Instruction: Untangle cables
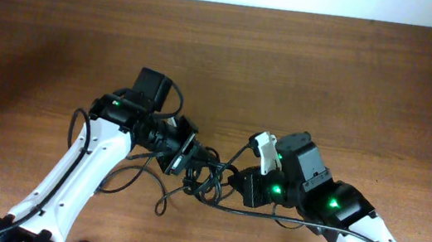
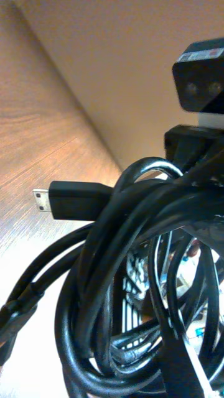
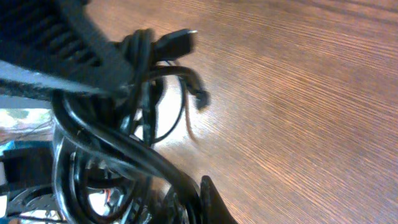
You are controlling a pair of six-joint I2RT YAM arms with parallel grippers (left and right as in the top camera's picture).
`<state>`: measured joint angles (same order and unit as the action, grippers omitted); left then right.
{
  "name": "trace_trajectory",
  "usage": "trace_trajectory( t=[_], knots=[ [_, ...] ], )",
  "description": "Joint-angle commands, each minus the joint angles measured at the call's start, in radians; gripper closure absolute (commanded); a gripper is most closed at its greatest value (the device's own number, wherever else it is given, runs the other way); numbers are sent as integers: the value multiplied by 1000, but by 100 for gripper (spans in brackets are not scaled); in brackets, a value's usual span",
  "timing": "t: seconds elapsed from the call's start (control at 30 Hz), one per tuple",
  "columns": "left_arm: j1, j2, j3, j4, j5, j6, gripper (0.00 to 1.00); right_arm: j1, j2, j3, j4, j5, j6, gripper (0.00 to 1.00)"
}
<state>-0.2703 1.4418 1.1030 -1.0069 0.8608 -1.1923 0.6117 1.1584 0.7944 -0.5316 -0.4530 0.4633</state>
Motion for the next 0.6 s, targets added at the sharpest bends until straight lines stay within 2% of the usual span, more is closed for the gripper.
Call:
trace_trajectory(
  t=[0.0, 0.07, 0.17, 0.2, 0.23, 0.27, 0.3, 0.37, 0.43, 0.5, 0.57],
  knots=[
    [21, -22, 7, -43, -135, 179, 100, -24, 7, -18, -53, 212, 51, 96],
    [21, -22, 7, -43, -155, 306, 100, -24, 7, -18, -53, 222, 52, 96],
    [21, -22, 7, -43, -155, 327, 100, -24, 7, -18, -60, 221, 55, 95],
    [21, -22, 7, -43, -155, 327, 100, -24, 7, -18, -62, 209, 54, 92],
    [21, -22, 7, -43, -155, 327, 100, -24, 7, -18, -64, 182, 51, 78],
    [21, -22, 7, -42, -155, 327, 100, -24, 7, -18, -64, 116, -22, 44],
    [21, -22, 7, -43, -155, 327, 100, -24, 7, -18, -64, 59, -74, 35],
    [21, -22, 7, -46, -150, 327, 100, -24, 7, -18, -63, -20, -120, 28],
    [21, -22, 7, -68, -151, 325, 100, -24, 7, -18, -55, -50, -121, 26],
    [21, -22, 7, -68, -150, 160, 100, -24, 7, -18, -26, -142, -174, 26],
    [22, -22, 7, -68, -96, -80, 100, -23, 7, -18, 58, -301, -225, 27]
  ],
)
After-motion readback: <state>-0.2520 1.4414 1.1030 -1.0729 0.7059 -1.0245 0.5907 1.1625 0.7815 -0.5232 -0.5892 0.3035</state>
